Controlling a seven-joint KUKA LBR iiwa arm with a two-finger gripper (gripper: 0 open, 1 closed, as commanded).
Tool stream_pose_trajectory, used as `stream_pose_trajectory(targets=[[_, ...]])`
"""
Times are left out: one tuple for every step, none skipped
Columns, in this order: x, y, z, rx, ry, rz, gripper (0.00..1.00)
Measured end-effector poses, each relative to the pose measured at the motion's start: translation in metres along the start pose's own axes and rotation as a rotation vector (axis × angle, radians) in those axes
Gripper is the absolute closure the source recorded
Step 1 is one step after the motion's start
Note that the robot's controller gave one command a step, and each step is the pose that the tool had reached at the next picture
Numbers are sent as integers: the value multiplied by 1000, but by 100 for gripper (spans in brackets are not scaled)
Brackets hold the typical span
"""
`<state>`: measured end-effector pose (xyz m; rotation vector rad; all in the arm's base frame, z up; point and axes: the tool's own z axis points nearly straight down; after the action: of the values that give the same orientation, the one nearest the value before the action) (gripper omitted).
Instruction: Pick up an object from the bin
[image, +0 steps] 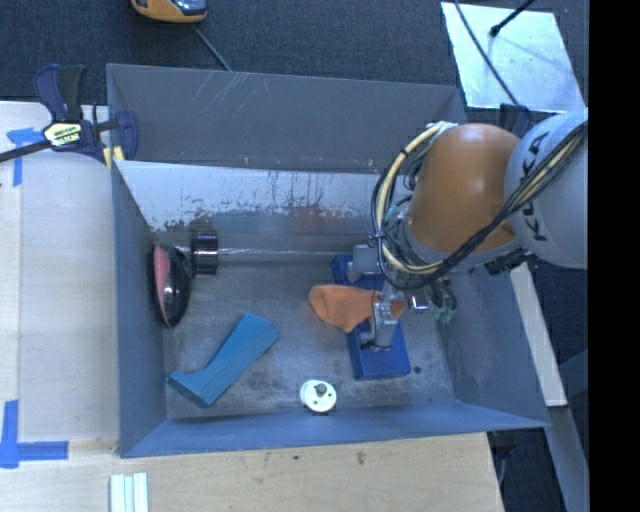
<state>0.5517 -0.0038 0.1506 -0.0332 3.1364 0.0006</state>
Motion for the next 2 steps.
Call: stream_pose_trajectory(targets=[[-28, 12, 62, 0, 1, -46, 100], [-28, 12, 62, 0, 1, -47, 100]])
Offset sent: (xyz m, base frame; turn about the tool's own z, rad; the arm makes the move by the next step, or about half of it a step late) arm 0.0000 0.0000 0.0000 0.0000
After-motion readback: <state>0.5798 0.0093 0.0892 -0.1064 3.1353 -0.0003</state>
